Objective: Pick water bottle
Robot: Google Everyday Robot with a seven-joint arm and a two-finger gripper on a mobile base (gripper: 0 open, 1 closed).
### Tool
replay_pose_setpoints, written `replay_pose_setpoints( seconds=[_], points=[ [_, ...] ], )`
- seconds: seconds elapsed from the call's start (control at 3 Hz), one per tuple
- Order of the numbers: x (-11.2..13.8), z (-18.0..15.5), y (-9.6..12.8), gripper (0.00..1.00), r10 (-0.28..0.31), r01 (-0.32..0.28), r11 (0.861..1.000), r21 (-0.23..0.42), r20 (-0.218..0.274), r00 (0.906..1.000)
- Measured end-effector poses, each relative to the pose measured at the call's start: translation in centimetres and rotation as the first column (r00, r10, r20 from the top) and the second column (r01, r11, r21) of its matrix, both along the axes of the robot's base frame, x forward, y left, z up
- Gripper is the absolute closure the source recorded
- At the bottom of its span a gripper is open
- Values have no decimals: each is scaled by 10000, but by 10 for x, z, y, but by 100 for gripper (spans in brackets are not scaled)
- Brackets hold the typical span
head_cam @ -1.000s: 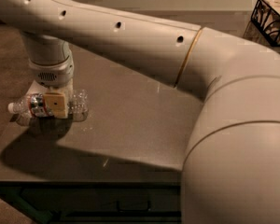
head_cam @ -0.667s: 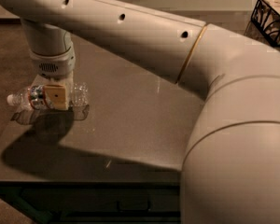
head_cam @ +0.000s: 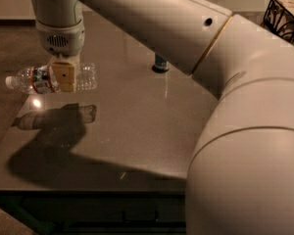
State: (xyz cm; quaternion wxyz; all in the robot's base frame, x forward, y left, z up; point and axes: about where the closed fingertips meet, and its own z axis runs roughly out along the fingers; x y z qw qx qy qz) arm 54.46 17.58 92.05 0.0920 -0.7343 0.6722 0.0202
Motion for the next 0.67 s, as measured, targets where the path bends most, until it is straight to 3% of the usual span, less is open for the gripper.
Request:
replay_pose_setpoints(
  seconds=[0.33,0.67],
  points=[
    [10,29,-30,100,175,-185,9977,648,160,9997],
    [14,30,-24,100,177,-202,9963,837,300,9994]
  ],
)
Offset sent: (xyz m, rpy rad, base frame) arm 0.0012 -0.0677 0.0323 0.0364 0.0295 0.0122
